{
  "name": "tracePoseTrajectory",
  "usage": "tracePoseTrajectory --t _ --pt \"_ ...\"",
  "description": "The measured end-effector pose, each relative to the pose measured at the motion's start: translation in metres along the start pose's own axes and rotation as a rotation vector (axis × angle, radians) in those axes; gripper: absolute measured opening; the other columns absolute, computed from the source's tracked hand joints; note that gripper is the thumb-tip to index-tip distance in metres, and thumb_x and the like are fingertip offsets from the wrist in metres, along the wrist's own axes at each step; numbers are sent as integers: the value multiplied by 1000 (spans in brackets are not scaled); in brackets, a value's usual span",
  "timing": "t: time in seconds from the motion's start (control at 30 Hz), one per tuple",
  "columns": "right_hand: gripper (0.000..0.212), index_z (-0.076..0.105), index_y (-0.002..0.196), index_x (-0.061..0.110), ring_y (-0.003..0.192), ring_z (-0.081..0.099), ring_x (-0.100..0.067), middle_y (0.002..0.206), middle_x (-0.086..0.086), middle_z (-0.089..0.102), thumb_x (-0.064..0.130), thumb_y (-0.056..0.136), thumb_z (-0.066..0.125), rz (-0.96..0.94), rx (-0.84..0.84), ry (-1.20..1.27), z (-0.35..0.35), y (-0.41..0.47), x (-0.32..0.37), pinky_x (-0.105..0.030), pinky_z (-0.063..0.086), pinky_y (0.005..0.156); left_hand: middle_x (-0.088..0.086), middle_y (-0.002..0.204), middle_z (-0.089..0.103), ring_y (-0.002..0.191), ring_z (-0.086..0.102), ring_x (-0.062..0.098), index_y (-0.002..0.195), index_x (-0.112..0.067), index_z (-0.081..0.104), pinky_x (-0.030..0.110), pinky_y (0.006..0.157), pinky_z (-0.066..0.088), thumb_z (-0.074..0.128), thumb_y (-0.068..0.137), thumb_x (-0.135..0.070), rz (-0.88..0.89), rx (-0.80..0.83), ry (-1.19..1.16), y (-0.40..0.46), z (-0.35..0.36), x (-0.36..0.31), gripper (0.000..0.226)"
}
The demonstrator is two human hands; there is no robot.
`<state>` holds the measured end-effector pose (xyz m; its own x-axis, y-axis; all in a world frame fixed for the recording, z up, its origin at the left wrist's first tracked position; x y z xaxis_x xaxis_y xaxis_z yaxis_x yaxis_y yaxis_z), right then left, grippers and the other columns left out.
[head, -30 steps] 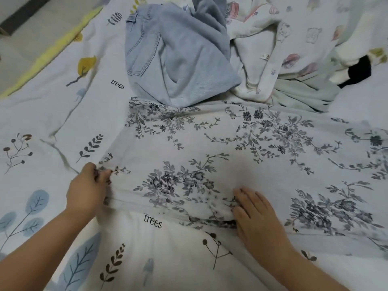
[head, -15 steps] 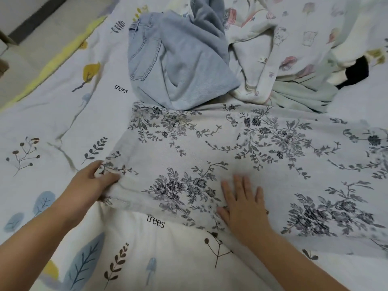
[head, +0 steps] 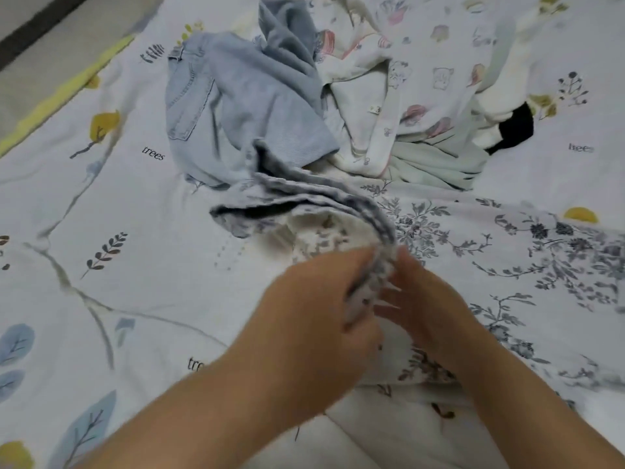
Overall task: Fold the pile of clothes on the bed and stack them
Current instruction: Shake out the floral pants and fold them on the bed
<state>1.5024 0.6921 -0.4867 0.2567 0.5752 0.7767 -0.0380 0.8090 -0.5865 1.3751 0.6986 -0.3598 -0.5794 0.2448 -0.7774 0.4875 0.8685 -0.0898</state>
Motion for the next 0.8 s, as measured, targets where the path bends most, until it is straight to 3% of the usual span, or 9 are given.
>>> tracePoseTrajectory --t 0.1,0.17,0.23,0.3,0.37,0.47,0.57,0.7,0.8 --pt "43 78 77 27 79 72 -12 91 -2 74 48 87 42 -12 70 261 -19 -6 21 -23 56 59 -6 81 50 71 46 13 89 -22 49 22 65 37 52 79 -15 122 21 69 18 52 -23 12" --pt "56 78 87 23 92 70 -21 103 -8 72 65 73 43 -3 142 333 -32 -7 29 -31 58 65 0 95 54 84 50 19 107 -19 51 27 74 39 52 82 -16 111 65 127 28 86 -24 25" --pt "62 74 102 18 100 67 -30 112 -13 68 65 68 53 14 195 341 -50 -5 29 -39 58 72 5 111 54 100 50 23 124 -17 46 32 86 39 53 85 -22 115 182 200 35 118 -19 40" --pt "58 62 121 14 101 65 -34 115 -15 67 41 71 71 26 131 233 -75 2 20 -44 58 75 8 123 49 111 45 27 136 -17 36 38 98 36 57 86 -36 124 390 286 35 150 -4 58" --pt "62 53 124 16 94 69 -30 107 -8 70 21 67 76 39 -7 -12 -97 9 5 -39 59 68 8 134 44 121 40 28 140 -20 31 43 106 28 56 85 -49 88 635 370 26 177 19 68" --pt "51 49 109 18 85 65 -24 94 -1 62 17 70 81 115 -299 -462 -124 20 -24 -35 56 68 8 117 54 112 45 27 119 -15 54 41 101 32 49 89 -48 59 786 465 14 187 44 45" --pt "23 50 96 15 78 55 -19 81 6 54 17 82 69 -59 -452 -736 -128 28 -23 -27 45 63 5 102 62 98 54 20 107 -12 62 32 90 41 49 91 -26 87 513 371 24 165 49 24" --pt "9 58 89 24 64 52 7 72 18 56 15 89 56 -482 -623 -684 -140 4 23 -9 37 49 -4 104 62 99 51 11 109 -17 64 13 80 28 54 87 -8 -11 -13 227 43 104 65 26" --pt "13 49 81 20 60 48 -7 67 7 52 23 93 53 -268 -722 -855 -170 4 23 -26 32 49 8 120 55 113 47 24 123 -10 55 22 91 29 57 86 -10 -131 -216 346 51 84 94 37"
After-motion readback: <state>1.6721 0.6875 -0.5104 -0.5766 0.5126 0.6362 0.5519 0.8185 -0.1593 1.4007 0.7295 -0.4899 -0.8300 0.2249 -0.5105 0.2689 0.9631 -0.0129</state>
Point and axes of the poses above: each hand's wrist, its own y-axis towards the middle knuckle, its own z-axis out of the palm, x = y × z, the point moved 7 cm from there along y, towards the middle knuckle
